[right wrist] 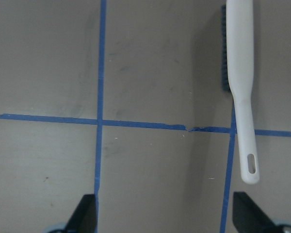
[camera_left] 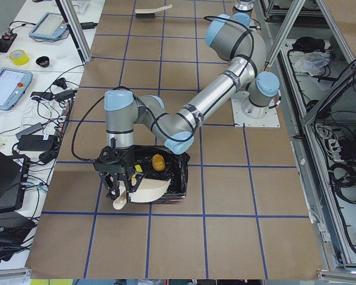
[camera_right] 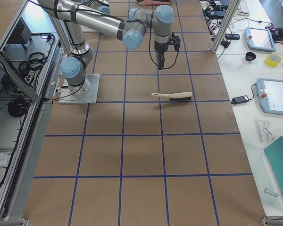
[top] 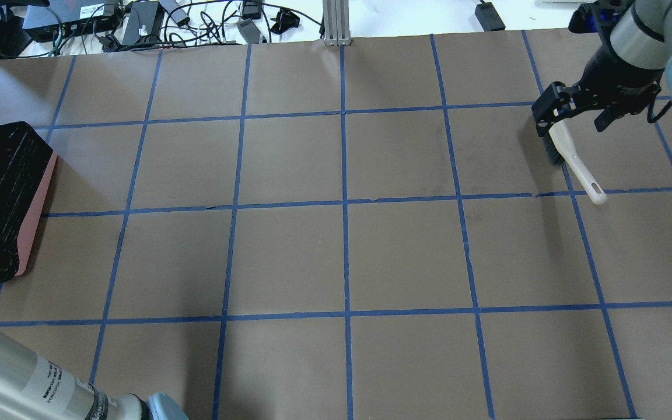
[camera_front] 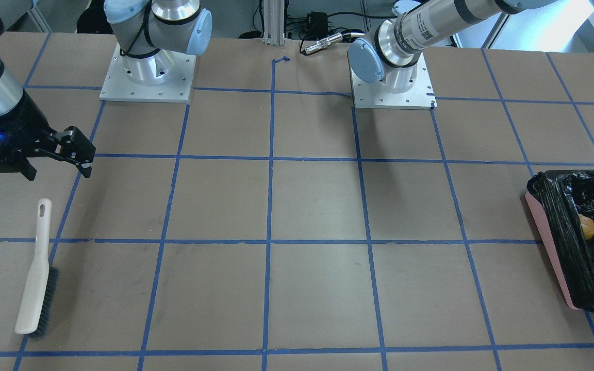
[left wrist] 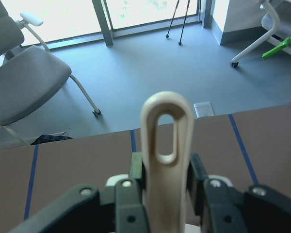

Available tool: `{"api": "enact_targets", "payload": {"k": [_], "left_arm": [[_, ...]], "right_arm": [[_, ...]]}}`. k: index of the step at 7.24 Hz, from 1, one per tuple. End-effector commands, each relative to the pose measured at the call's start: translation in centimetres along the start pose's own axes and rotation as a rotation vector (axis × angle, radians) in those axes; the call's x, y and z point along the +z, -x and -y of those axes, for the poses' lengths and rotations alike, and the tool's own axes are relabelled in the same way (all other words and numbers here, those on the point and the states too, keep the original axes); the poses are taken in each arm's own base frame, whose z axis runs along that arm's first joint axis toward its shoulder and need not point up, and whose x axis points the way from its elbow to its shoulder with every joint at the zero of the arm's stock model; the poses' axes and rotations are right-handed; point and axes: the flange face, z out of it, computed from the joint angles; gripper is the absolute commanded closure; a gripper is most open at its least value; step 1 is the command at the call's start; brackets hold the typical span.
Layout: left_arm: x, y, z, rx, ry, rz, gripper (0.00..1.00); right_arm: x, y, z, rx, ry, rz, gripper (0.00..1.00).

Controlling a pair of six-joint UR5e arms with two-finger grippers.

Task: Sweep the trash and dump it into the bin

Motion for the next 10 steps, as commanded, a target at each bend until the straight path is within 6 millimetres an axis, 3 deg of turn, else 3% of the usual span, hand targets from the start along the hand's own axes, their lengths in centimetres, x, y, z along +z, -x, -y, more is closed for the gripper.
{"api": "enact_targets", "payload": {"k": [1,4,7,8,10], "left_arm": [[-0.2,0.1,-0.5,0.041,-0.041,-0.018,1.00],[-5.4,0.8,3.1,0.158,0.214,-0.020,1.00],[-8.1,0.1,1.8,0.066,0.409,-0.139,1.00],[-10.0,-0.7,0.7,0.038,0.463,-0.164,1.00],[-12.6,-3.8,-2.9,-0.009,0.558,-0.170,1.00]], "right_arm": [[-1.9,3.1,0.1,-0.057,-0.027,-0.005,0.00],[-6.3,3.9,-0.1,-0.015,0.029,0.019,0.00],[-4.8,4.5,0.7,0.047,0.057,0.023,0.00],[-3.2,4.3,1.4,0.059,0.089,0.027,0.00],[-3.1,7.6,1.2,0.055,0.095,-0.012,0.00]]}}
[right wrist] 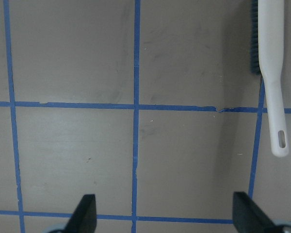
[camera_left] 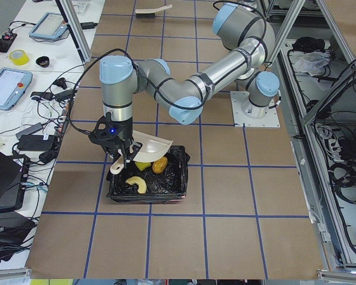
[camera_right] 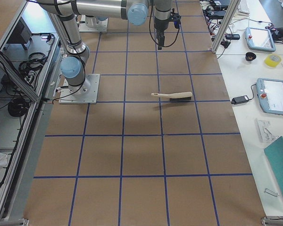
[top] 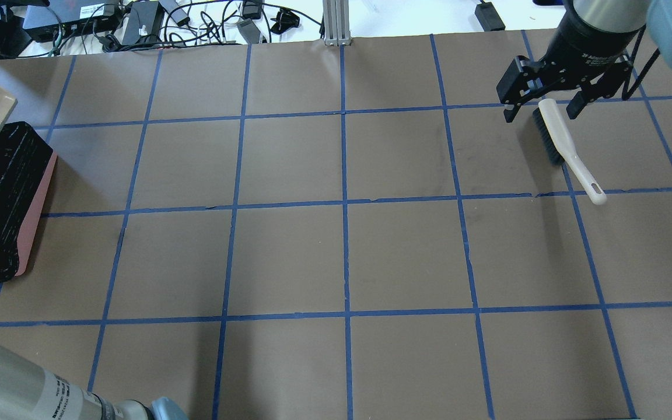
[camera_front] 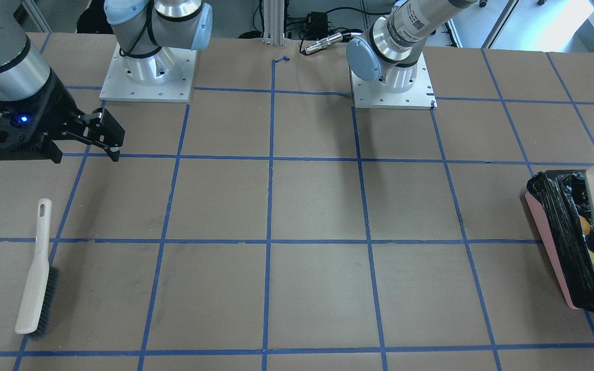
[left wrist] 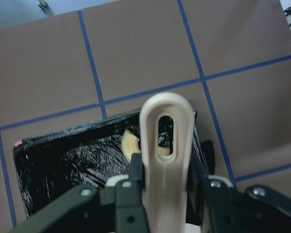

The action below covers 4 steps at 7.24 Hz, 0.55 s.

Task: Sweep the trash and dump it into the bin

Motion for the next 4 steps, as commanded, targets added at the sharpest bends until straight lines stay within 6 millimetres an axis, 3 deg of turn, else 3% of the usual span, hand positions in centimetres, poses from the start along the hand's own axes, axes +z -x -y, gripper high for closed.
{"api": "enact_targets", "payload": {"k": [1,4], "left_arm": [[0.6,-3.3,-5.0,-0.022,0.136,0.022,1.00],[3.3,-8.1,-10.9,-0.077,0.272,0.043,1.00]], "right_arm": [[0.1,3.5,-0.3,0.016,-0.005,-0.034,0.00],[-0.1,4.0,-0.3,0.014,-0.014,-0.035,0.00]]}}
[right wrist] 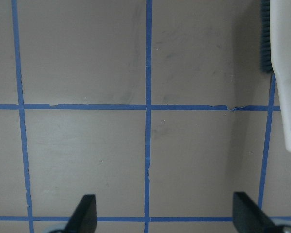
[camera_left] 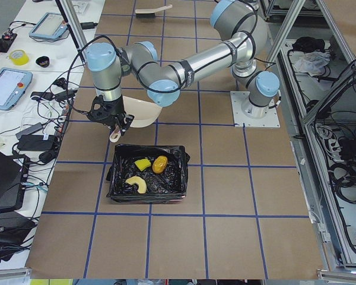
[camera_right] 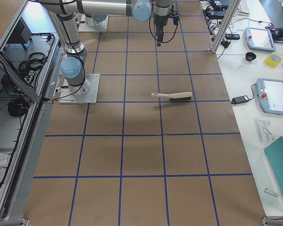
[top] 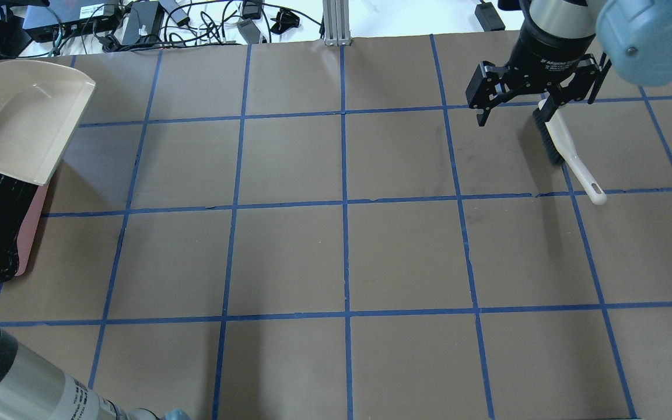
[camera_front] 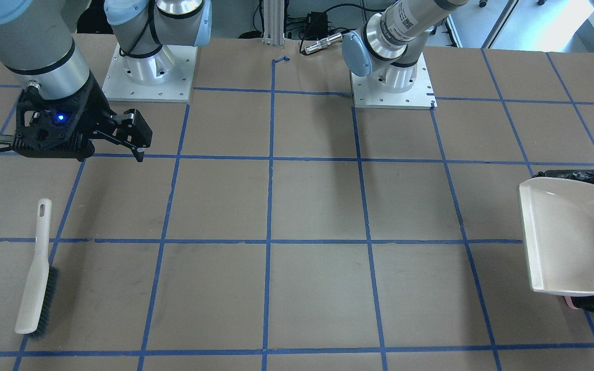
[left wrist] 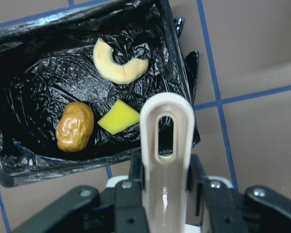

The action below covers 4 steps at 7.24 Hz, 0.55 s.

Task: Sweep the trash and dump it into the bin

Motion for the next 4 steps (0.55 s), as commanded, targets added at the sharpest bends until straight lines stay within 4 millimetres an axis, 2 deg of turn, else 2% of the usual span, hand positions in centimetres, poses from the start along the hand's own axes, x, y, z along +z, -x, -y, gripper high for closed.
{"api": "enact_targets", "payload": {"k": [1,4], "left_arm": [[1.9,-3.1,-3.7,-0.151,0.093,-0.009,1.00],[5.3,-7.9,-10.1,-0.309,0.127,0.045,1.00]], "right_arm": [[0.4,0.1,0.0,0.000,0.007,-0.001,0.00],[-0.1,0.2,-0.3,0.002,-0.002,0.016,0.00]]}}
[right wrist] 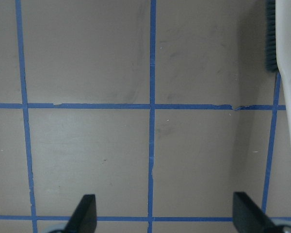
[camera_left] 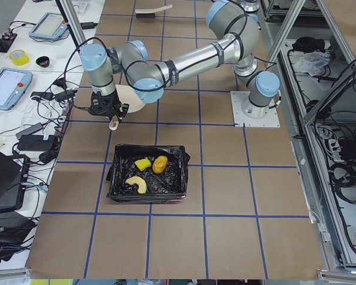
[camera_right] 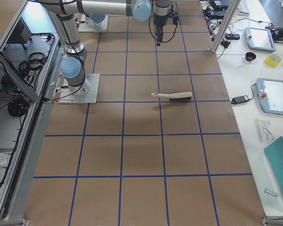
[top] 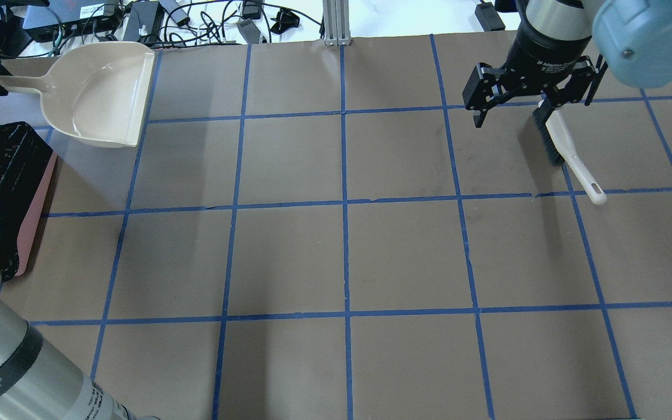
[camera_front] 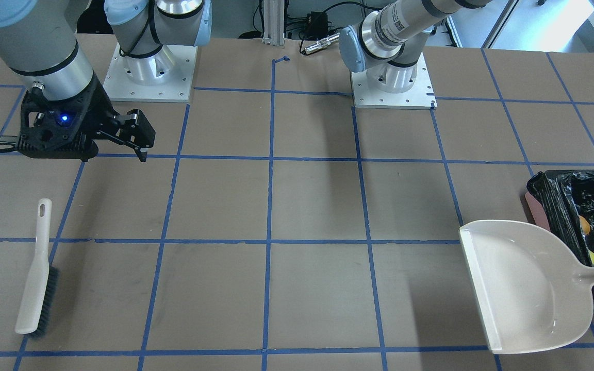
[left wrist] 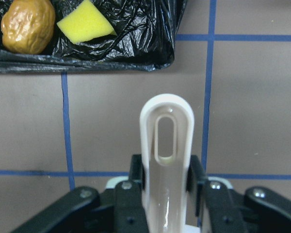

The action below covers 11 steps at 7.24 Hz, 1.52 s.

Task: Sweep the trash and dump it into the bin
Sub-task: 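Bring the empty dustpan back and set it on the table with the left gripper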

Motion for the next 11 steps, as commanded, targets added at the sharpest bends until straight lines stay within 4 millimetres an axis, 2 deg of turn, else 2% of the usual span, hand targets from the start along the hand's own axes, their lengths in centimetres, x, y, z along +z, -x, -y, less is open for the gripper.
{"api": "enact_targets", "payload": {"k": [1,2,3,4,5,6,8,10,11], "left_arm": [[3.4,-2.3,-5.0,-0.105,0.007,0.037,1.00],[4.2,-3.0,-7.1,-0.075,0.001,0.041,1.00],[6.3,-3.9,-8.9,-0.023,-0.015,0.040,1.00],[9.0,-3.9,-10.6,0.025,-0.068,0.060,1.00],[10.9,-3.3,-11.2,0.079,-0.073,0.068,1.00],[11.5,-2.8,-11.5,0.086,-0.075,0.073,1.00],[10.5,-2.1,-14.2,0.122,-0.074,0.081,1.00],[12.9,-1.0,-14.8,0.085,-0.070,0.105,1.00],[12.9,-0.6,-14.9,0.071,-0.074,0.091,1.00]], "right_arm": [[-0.3,0.1,-0.2,0.000,-0.006,0.005,0.00],[-0.3,0.1,-0.2,-0.001,-0.006,0.007,0.00],[-0.2,0.1,-0.1,0.000,-0.005,0.005,0.00],[-0.3,0.0,0.0,0.002,-0.013,0.006,0.00],[-0.1,0.1,0.2,0.000,-0.010,0.007,0.00],[0.0,0.0,0.2,0.002,-0.007,0.007,0.00],[0.0,0.0,0.3,-0.003,-0.010,0.007,0.00],[0.1,0.0,0.1,-0.001,-0.005,0.008,0.00],[0.5,0.0,0.1,-0.010,0.003,0.005,0.00]]}}
